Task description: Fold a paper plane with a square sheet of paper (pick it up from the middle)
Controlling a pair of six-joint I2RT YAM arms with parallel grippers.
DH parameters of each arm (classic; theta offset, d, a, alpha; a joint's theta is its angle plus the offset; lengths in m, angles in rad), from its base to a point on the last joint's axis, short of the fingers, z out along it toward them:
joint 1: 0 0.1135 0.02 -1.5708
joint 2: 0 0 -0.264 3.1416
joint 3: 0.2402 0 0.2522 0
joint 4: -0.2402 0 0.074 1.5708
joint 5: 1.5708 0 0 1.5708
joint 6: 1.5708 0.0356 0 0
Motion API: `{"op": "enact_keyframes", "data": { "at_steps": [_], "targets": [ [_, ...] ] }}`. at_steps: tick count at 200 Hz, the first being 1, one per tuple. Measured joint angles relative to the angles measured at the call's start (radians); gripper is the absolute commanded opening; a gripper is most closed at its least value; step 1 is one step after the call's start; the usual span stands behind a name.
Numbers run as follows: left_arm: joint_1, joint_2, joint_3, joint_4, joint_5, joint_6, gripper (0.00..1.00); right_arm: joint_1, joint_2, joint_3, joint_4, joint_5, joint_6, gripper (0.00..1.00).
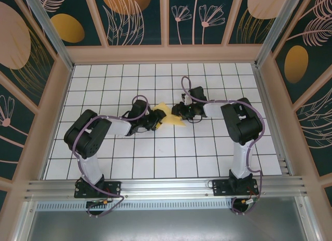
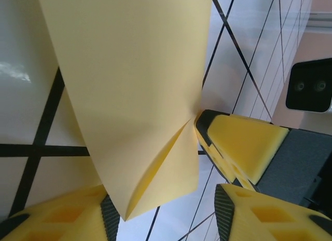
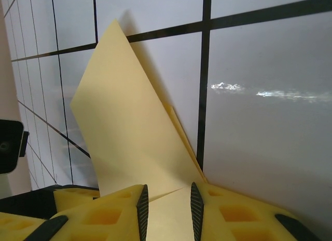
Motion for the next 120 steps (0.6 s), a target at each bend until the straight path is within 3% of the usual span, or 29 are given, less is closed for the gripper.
{"op": "enact_keyframes", "data": {
  "at_steps": [39, 57, 96, 120],
  "targets": [
    [0.0, 0.002, 0.016, 0.004, 0.008, -0.004, 0.23, 0.0, -0.016, -0.016, 0.012, -0.003, -0.013, 0.37],
    [0.0, 0.002, 0.02, 0.006, 0.01, -0.005, 0.12, 0.0, -0.029, -0.016, 0.006, 0.004, -0.023, 0.44],
    [0.0, 0.001, 0.026, 0.005, 0.01, -0.008, 0.05, 0.0, -0.126, -0.025, 0.018, 0.057, -0.08, 0.64],
    [0.0, 0.001, 0.031, -0.009, 0.01, 0.0, 0.05, 0.001, -0.241, -0.094, 0.061, 0.115, -0.163, 0.64]
  ]
}}
